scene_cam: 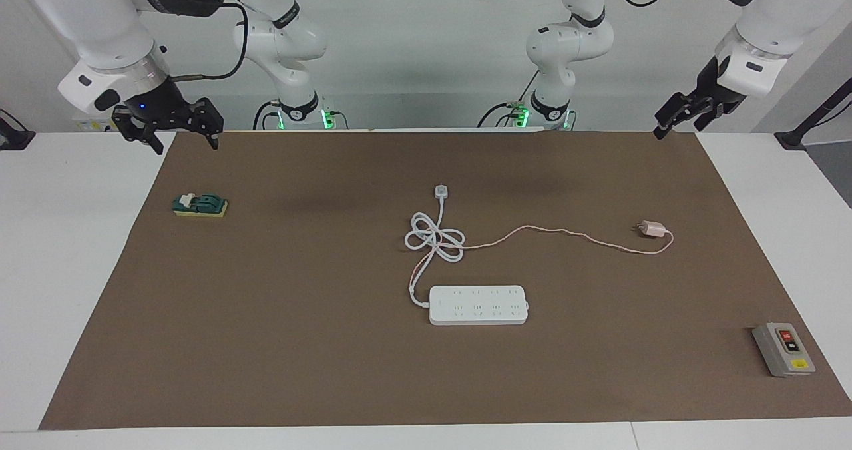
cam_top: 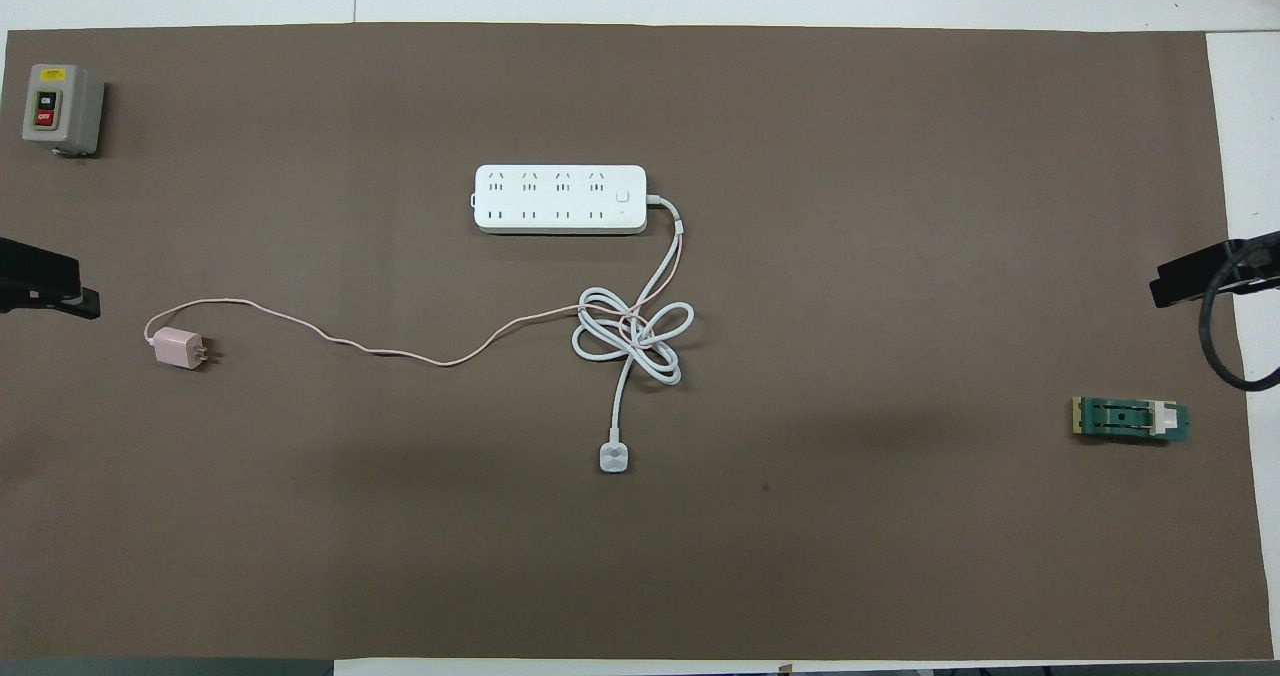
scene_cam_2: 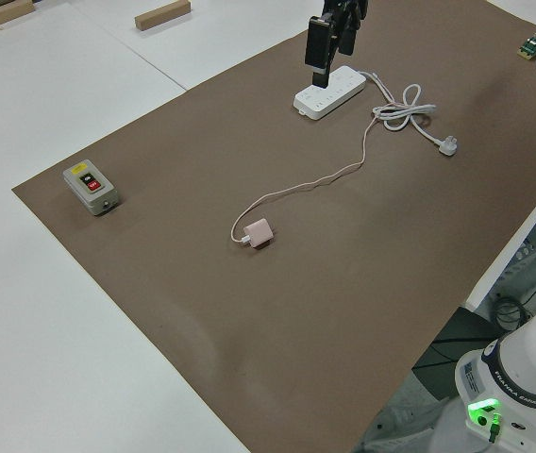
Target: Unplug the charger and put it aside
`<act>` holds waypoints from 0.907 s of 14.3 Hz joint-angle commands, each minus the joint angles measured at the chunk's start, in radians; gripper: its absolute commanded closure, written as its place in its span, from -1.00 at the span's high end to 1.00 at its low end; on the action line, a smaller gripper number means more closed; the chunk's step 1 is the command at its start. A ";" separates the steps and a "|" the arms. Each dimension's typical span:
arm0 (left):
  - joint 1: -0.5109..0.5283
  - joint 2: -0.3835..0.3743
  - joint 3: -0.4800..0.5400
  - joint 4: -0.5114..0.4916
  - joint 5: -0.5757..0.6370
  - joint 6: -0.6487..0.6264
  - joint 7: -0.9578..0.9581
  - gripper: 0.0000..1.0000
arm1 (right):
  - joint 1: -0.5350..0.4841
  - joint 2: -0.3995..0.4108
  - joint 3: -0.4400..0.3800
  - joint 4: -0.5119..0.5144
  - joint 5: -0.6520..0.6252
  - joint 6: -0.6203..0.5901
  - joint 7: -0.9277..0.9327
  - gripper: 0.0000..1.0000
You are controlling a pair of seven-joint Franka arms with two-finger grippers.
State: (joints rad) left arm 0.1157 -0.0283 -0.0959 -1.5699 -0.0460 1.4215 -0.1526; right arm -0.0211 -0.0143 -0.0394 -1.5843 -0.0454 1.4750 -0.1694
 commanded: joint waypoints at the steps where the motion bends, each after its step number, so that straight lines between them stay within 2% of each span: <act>1: -0.022 0.048 0.007 0.090 0.021 -0.046 -0.019 1.00 | -0.008 -0.055 0.012 -0.062 -0.019 0.011 0.091 1.00; 3: -0.022 0.036 0.005 0.076 0.020 -0.021 -0.019 1.00 | -0.011 -0.058 0.013 -0.062 -0.016 0.011 0.096 1.00; 6: -0.022 -0.050 0.004 -0.036 0.021 0.031 -0.019 1.00 | -0.013 -0.067 0.015 -0.059 -0.002 0.011 0.097 1.00; 11: -0.045 -0.070 0.002 -0.048 0.020 0.014 -0.048 1.00 | -0.008 -0.081 0.015 -0.060 0.002 0.021 0.099 1.00; 13: -0.085 -0.068 0.016 -0.048 0.020 0.014 -0.054 1.00 | -0.008 -0.081 0.015 -0.062 0.002 0.037 0.100 1.00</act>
State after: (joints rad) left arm 0.0760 -0.0738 -0.0975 -1.5846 -0.0454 1.4207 -0.1820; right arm -0.0205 -0.0714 -0.0344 -1.6109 -0.0454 1.4796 -0.0873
